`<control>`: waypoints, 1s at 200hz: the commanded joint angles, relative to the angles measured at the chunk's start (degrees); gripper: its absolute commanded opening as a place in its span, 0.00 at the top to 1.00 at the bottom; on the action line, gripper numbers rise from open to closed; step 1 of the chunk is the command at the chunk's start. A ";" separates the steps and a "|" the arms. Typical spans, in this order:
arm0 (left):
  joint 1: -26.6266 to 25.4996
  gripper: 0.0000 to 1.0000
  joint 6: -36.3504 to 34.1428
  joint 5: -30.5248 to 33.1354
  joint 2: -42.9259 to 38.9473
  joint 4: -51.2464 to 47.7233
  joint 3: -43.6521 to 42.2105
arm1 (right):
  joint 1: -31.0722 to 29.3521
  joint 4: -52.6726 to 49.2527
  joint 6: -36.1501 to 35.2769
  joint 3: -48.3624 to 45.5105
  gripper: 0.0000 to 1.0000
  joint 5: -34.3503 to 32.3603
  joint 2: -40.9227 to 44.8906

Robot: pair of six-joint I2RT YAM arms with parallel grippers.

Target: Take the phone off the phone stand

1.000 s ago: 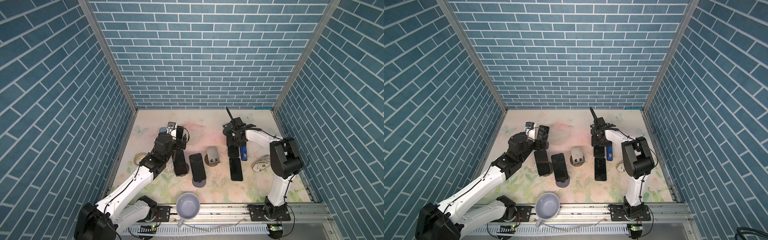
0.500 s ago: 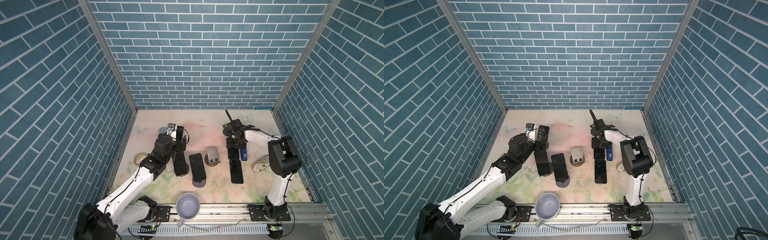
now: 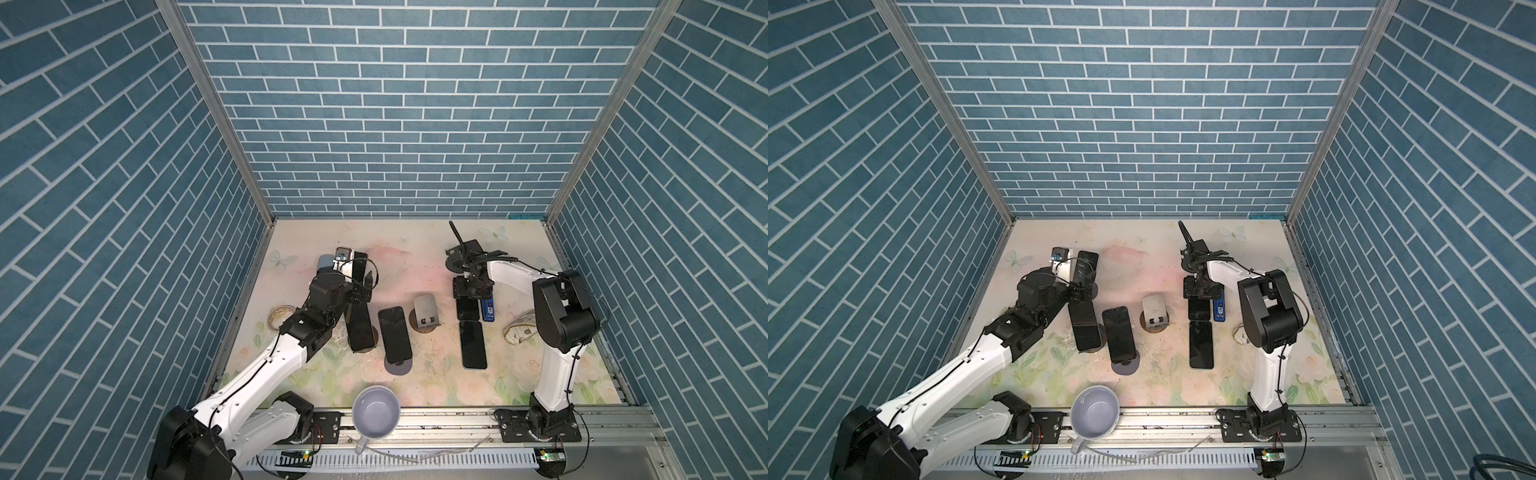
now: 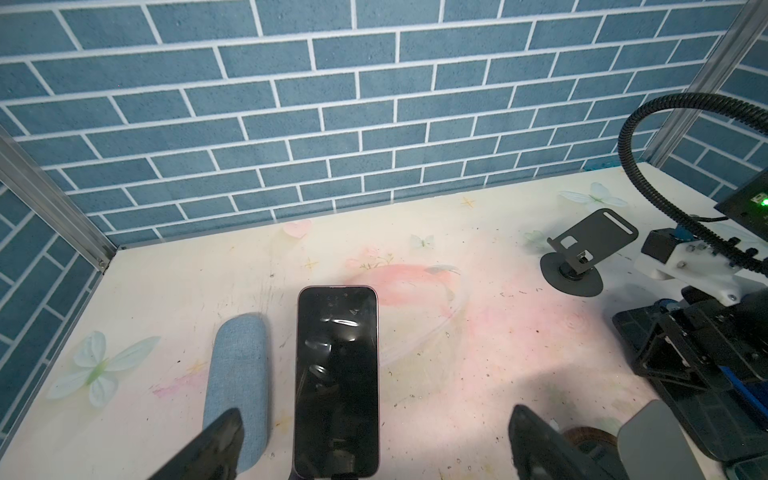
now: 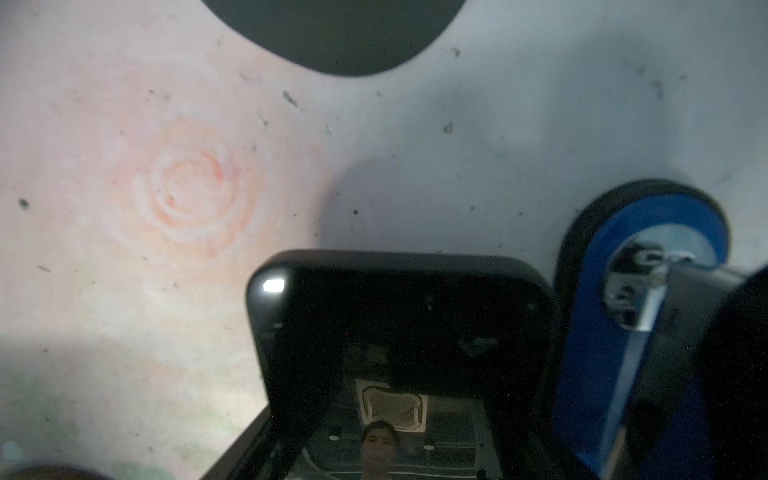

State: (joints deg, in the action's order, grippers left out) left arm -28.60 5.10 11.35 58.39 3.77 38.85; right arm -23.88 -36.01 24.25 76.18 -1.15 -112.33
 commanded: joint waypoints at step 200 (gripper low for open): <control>-0.32 0.00 -0.72 0.41 0.23 1.33 -0.38 | -0.99 -2.79 3.70 0.37 0.30 -1.84 -3.12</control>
State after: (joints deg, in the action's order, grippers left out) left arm -28.64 5.08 11.49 58.50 4.27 38.63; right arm -24.64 -36.45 25.32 77.32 -2.87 -113.25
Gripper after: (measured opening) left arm 0.996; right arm 0.746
